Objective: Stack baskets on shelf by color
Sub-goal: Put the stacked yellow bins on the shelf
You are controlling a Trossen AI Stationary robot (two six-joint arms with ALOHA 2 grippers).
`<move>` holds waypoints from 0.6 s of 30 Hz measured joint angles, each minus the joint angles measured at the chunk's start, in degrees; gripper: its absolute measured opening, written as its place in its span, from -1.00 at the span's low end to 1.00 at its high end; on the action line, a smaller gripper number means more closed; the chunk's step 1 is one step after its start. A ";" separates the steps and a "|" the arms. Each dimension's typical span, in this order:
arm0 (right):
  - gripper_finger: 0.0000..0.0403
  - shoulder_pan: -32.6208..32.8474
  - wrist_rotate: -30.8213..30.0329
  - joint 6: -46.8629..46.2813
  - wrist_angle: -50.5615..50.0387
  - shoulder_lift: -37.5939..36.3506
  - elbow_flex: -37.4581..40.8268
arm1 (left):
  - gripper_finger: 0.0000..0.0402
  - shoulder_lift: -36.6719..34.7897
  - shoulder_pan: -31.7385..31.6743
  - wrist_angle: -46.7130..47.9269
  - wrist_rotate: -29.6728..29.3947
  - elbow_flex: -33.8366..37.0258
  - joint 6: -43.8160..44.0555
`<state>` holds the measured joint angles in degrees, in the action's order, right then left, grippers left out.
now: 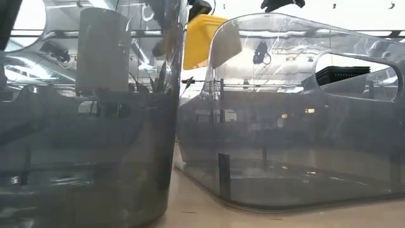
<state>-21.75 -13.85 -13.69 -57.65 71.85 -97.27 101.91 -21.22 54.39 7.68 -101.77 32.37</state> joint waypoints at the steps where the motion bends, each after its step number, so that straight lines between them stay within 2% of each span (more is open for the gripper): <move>1: -0.43 -0.33 0.02 0.11 -0.37 -0.62 0.00 | -0.93 1.97 -0.56 1.53 0.00 -3.55 -0.08; 5: -0.43 -1.63 0.06 0.28 -1.97 -2.37 0.00 | -0.94 9.17 -1.99 3.23 -0.33 -15.68 -0.10; 9: -0.43 -2.08 0.02 0.37 -2.97 -2.98 0.00 | -0.93 14.69 -2.54 2.66 -4.10 -24.46 0.65; 12: -0.43 -2.06 0.11 1.15 -3.01 -2.95 0.00 | -0.93 18.35 -3.51 2.41 -5.35 -27.62 4.79; 18: -0.43 -1.95 0.24 2.64 -2.99 -2.86 0.00 | -0.93 22.09 -4.54 4.52 -7.01 -27.83 13.60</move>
<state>-23.70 -13.61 -11.06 -60.64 68.99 -97.27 124.00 -25.77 58.91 0.67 -129.61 45.97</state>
